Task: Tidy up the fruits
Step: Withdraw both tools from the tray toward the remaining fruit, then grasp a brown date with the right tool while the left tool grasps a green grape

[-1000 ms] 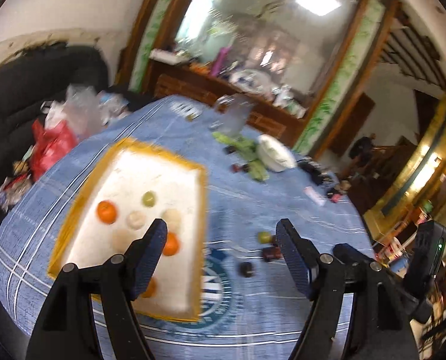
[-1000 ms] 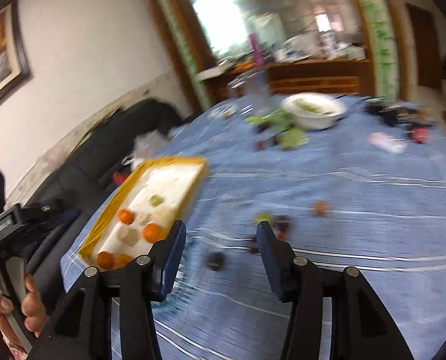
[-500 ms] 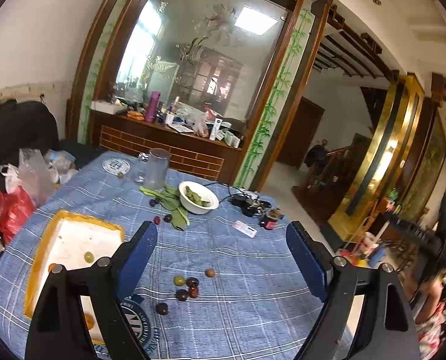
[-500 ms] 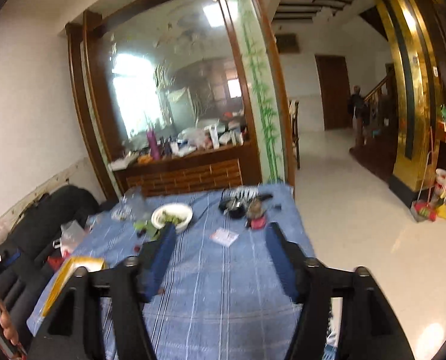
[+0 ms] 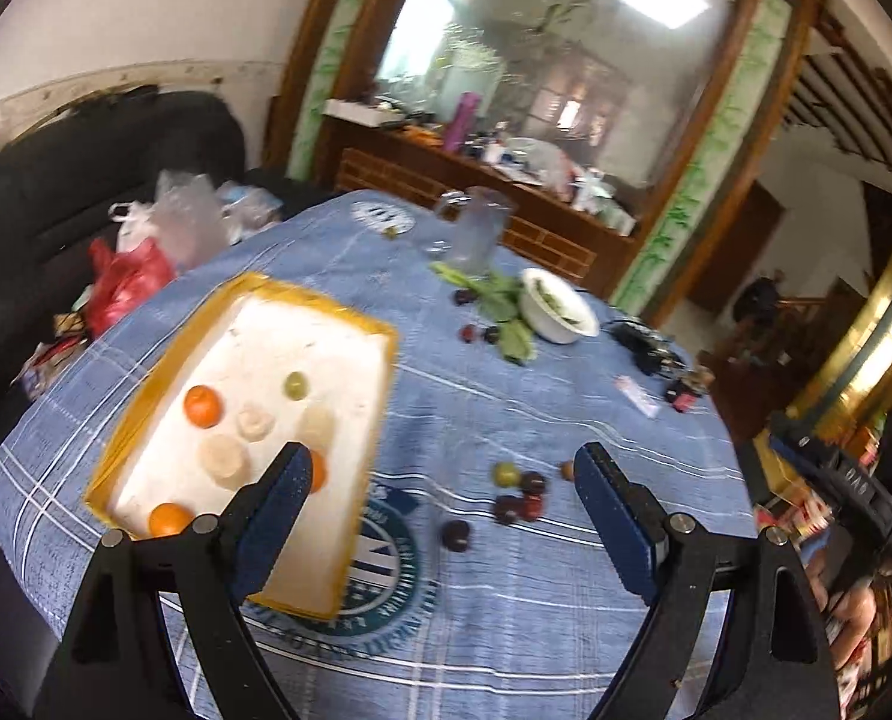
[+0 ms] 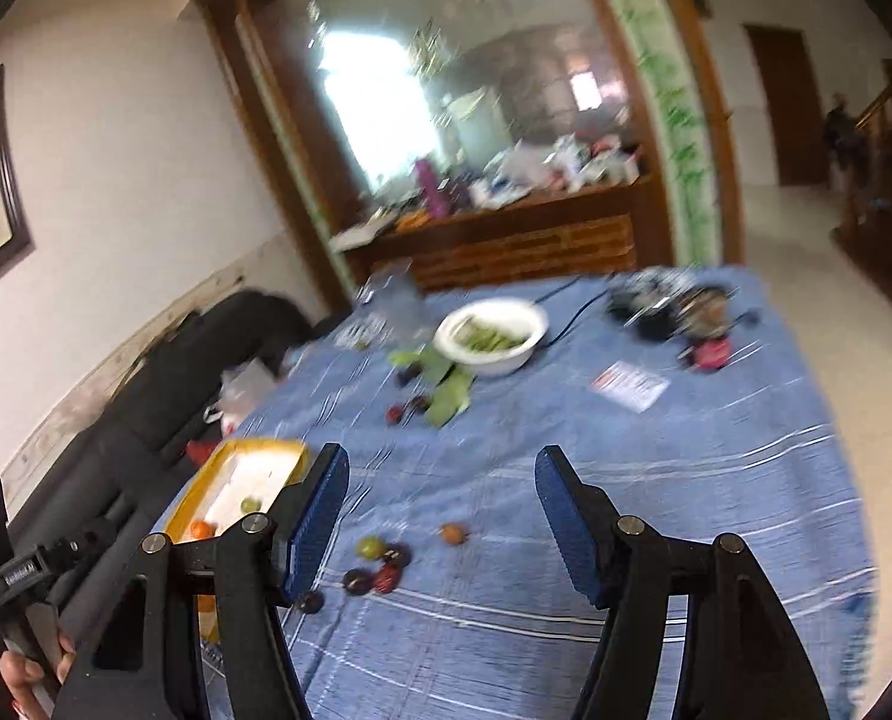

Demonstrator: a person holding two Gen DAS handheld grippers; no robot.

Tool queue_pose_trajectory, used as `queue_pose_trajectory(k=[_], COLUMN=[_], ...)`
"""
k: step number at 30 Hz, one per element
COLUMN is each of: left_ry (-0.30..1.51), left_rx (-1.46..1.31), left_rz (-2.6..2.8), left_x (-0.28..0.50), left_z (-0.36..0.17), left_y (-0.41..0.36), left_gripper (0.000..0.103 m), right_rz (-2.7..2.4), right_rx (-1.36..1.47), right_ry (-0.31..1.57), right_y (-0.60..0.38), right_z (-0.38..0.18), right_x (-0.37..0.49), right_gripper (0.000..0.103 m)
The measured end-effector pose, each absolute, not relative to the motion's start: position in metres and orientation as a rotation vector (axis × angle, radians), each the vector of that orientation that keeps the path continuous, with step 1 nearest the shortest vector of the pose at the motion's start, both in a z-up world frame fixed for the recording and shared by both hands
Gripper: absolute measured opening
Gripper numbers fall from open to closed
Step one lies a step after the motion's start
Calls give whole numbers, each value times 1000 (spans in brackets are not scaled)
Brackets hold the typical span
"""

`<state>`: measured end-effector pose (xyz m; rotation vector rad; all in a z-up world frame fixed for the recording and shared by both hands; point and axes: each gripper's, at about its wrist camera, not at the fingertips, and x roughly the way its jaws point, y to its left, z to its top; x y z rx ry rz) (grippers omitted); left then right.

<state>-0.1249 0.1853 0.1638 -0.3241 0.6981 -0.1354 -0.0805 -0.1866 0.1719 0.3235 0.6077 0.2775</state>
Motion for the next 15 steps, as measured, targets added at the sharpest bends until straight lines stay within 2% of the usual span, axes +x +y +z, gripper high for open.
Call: queue_pose_trajectory(k=[4,7,10,15], left_ry=[767,814,856,935], left_rx=[-336,-321,-291,-299], left_rz=[-128,-139,-167,-227], left_x=[-103,-89,-79,-57], left_z=[138,122,107,78], left_y=[185,179,170,158], left_gripper=[88,88,88,88], right_rz=[312,329,310,256], right_rx=[332,362,359,319], right_ry=[724,830,908,969], right_y=[-157,-145,-142,-141], right_z=[121,81,51,26], right_x=[-43,-14,6,20], right_gripper=[68,52,47,47])
